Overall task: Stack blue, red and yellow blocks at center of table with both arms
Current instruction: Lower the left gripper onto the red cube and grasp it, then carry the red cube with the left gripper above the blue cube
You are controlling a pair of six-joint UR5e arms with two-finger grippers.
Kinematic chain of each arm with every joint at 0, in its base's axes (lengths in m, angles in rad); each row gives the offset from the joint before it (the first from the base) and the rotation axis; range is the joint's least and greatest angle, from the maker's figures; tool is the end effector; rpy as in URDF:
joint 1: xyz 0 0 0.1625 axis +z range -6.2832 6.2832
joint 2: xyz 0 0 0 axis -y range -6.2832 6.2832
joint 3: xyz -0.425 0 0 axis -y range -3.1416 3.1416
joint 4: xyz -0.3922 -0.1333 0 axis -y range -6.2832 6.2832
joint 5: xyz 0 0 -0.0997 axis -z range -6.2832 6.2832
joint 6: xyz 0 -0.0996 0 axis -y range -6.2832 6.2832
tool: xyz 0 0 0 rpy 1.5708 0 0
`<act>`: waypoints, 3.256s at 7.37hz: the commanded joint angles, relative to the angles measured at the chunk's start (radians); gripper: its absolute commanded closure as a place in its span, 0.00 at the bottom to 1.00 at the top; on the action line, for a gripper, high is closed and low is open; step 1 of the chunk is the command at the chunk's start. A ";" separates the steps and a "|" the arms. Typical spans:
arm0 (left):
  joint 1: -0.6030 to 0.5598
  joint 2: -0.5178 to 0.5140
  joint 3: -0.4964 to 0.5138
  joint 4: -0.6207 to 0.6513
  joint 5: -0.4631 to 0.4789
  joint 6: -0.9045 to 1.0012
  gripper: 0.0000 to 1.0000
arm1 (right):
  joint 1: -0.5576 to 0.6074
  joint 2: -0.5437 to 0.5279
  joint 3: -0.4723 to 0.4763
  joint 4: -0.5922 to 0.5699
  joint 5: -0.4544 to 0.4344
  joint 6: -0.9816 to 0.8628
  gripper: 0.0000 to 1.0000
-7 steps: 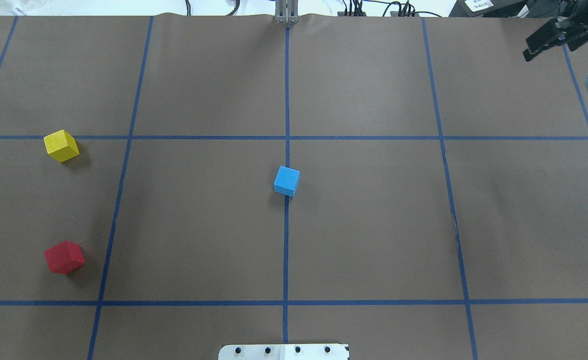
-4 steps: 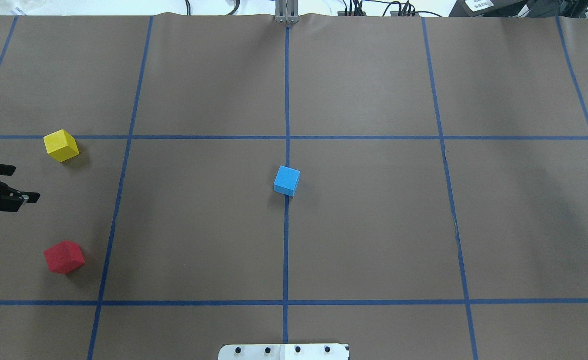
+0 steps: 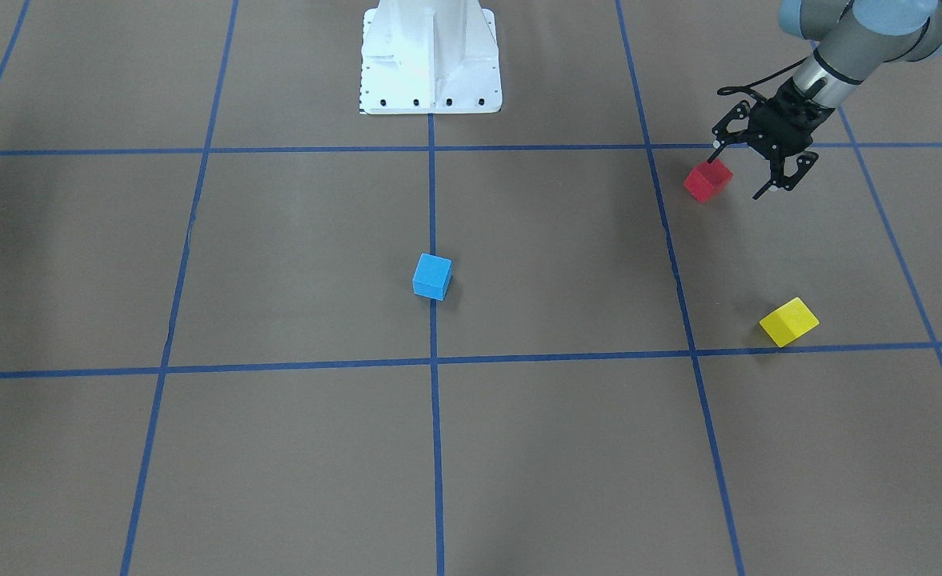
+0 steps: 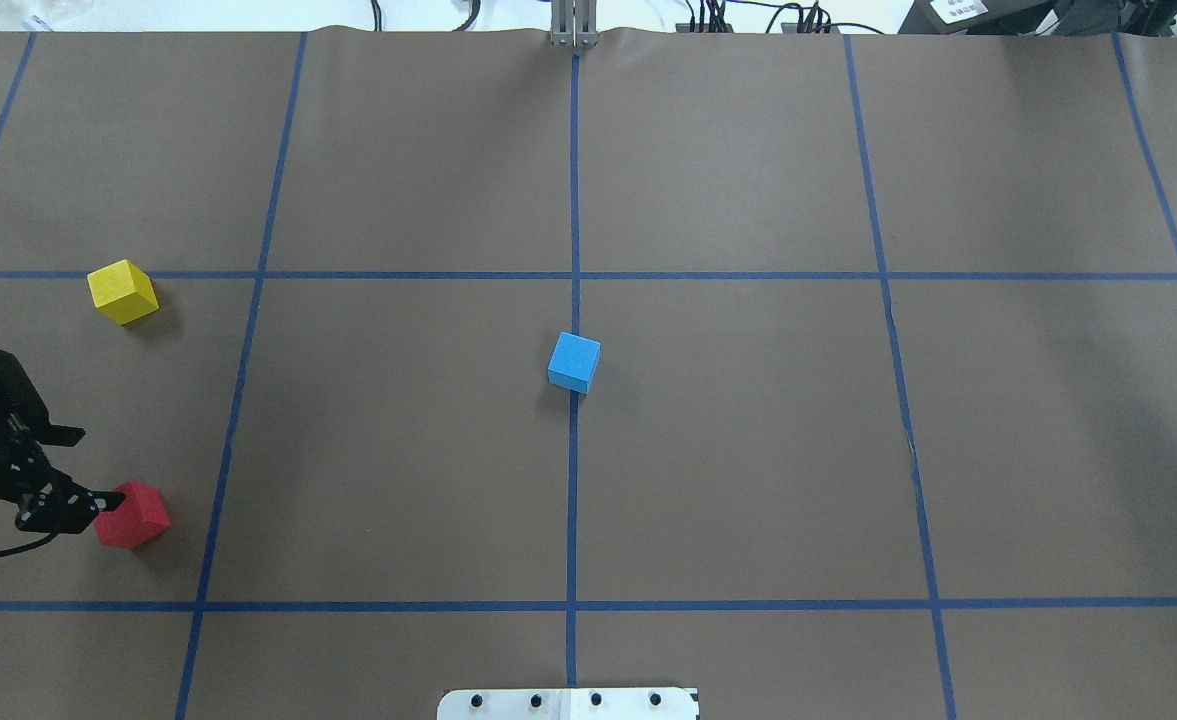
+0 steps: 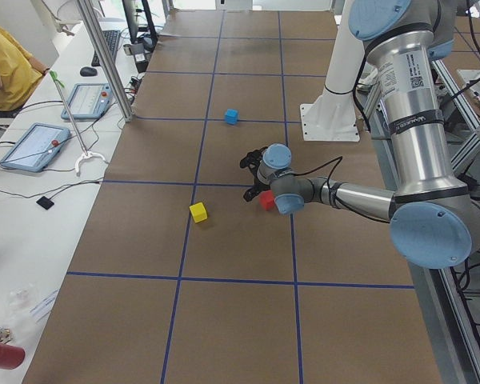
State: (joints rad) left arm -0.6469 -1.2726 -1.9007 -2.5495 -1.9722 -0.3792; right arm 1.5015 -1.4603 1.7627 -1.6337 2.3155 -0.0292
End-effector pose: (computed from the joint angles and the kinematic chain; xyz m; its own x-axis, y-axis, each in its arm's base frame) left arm 0.2605 -0.3151 0.5206 0.4271 0.7491 -0.5065 -0.2864 0.6433 0.7100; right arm 0.0286 -0.5388 0.5156 0.7201 -0.2395 0.6512 0.0883 0.9625 0.2563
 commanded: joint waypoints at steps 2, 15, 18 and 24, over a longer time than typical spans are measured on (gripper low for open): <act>0.108 0.004 0.009 0.002 0.074 0.000 0.00 | 0.006 -0.006 -0.003 0.000 -0.001 -0.005 0.00; -0.088 -0.998 0.088 1.102 -0.061 -0.322 1.00 | 0.019 -0.104 -0.011 -0.002 -0.013 0.011 0.00; 0.058 -1.275 0.403 1.066 0.053 -0.519 1.00 | 0.022 -0.107 -0.012 -0.002 -0.015 0.009 0.00; 0.118 -1.249 0.509 0.919 0.135 -0.537 1.00 | 0.022 -0.107 -0.019 -0.002 -0.015 0.011 0.00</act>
State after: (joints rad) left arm -0.5344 -2.5256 -1.3890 -1.6290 -1.8419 -0.9171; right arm 1.5232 -1.5677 1.7442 -1.6352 2.3010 -0.0184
